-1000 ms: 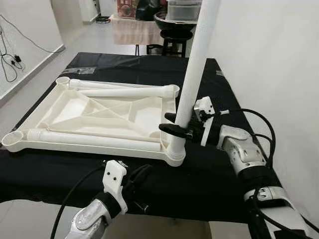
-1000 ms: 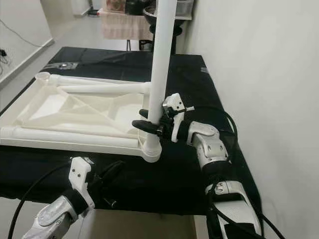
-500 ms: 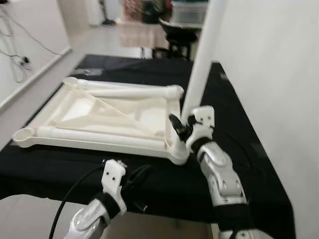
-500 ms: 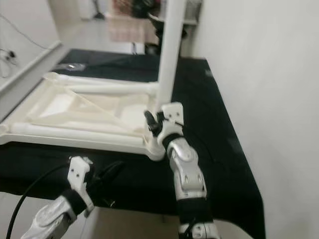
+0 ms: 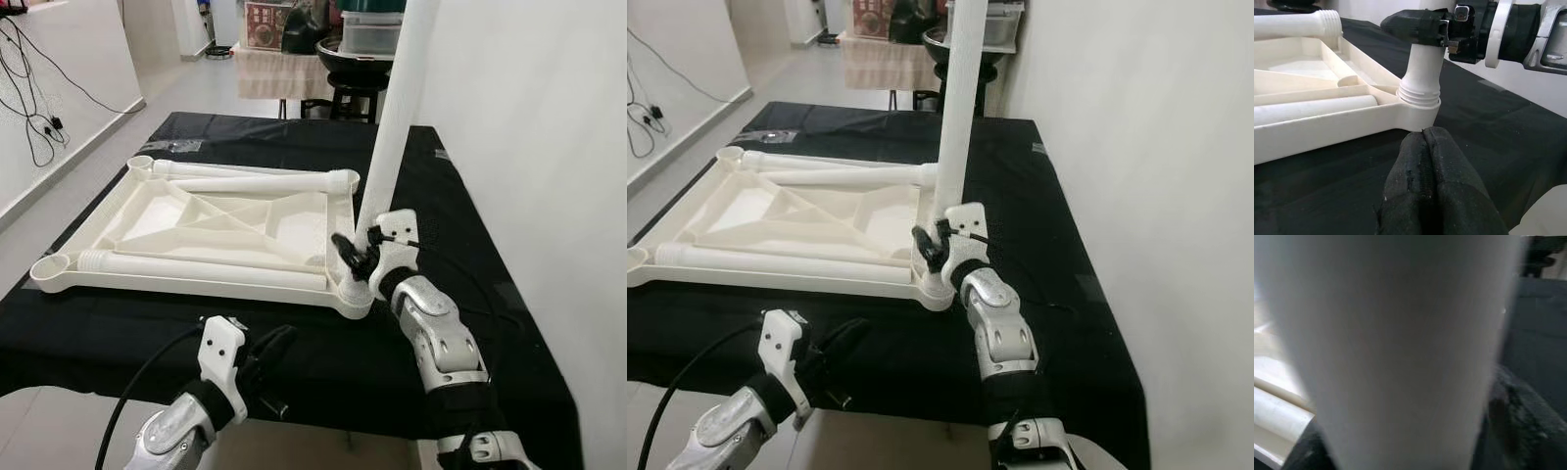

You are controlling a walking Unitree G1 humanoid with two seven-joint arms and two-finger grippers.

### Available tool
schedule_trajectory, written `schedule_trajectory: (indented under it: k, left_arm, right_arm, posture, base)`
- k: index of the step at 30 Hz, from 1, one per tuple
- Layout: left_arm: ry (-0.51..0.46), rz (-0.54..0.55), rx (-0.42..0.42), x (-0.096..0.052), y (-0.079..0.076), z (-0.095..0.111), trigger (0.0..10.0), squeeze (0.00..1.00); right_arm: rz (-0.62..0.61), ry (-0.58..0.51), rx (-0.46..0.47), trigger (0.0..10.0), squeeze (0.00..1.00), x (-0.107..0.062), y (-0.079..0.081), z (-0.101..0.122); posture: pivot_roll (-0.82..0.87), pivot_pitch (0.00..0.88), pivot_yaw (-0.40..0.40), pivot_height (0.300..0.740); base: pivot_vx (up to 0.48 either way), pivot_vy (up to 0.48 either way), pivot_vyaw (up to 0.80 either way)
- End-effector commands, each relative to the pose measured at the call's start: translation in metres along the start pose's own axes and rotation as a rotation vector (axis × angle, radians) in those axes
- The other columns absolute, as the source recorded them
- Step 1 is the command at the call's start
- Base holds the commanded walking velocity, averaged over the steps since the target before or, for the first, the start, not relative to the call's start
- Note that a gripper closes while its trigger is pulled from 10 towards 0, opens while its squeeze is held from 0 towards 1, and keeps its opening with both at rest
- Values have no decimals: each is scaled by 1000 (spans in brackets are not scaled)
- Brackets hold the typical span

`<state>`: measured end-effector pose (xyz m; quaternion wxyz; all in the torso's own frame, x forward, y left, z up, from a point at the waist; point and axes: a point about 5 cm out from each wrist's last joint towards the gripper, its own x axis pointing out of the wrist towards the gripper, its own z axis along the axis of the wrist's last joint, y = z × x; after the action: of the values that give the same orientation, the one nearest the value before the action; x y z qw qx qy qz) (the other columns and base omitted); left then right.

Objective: Building children table

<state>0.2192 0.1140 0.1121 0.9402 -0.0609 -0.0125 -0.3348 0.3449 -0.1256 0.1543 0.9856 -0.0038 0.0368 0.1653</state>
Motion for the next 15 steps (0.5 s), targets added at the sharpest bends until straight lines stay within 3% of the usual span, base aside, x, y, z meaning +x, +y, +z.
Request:
schedule_trajectory:
  k: [1,3,4,6,7,8,13,15]
  left_arm:
    - [8,2,-5,1,0,-1,10000,0]
    - [7,2,-7,2,0,-1,10000,0]
    - [5,2,-7,2,0,-1,10000,0]
    - [5,3,-7,2,0,-1,10000,0]
    - [4,4,-7,2,0,-1,10000,0]
    - [4,4,-7,2,0,-1,10000,0]
    - [3,6,-4,3,-1,-1,10000,0]
    - [3,6,-4,2,-1,-1,10000,0]
  right_arm:
    - [69,-40,10,10000,1000,6,-3,12]
    - [176,-121,-6,10000,1000,9,-10,28]
    - [241,-146,5,10000,827,10,-13,34]
    - [278,-161,15,10000,827,10,-14,37]
    - [333,-168,8,10000,0,10,-15,40]
    - [333,-168,8,10000,0,10,-15,40]
    - [628,-105,-74,10000,0,6,-8,34]
    - [662,-95,-84,10000,0,6,-8,33]
  posture:
    - [56,33,-53,740]
    - [60,32,-54,740]
    - [60,32,-54,740]
    - [60,30,-56,740]
    - [60,30,-57,740]
    - [60,30,-57,740]
    - [70,28,-60,740]
    - [70,28,-60,740]
  base:
    - [0,0,0]
    - [0,0,0]
    - [0,0,0]
    - [0,0,0]
    - [0,0,0]
    - [0,0,0]
    - [0,0,0]
    - [0,0,0]
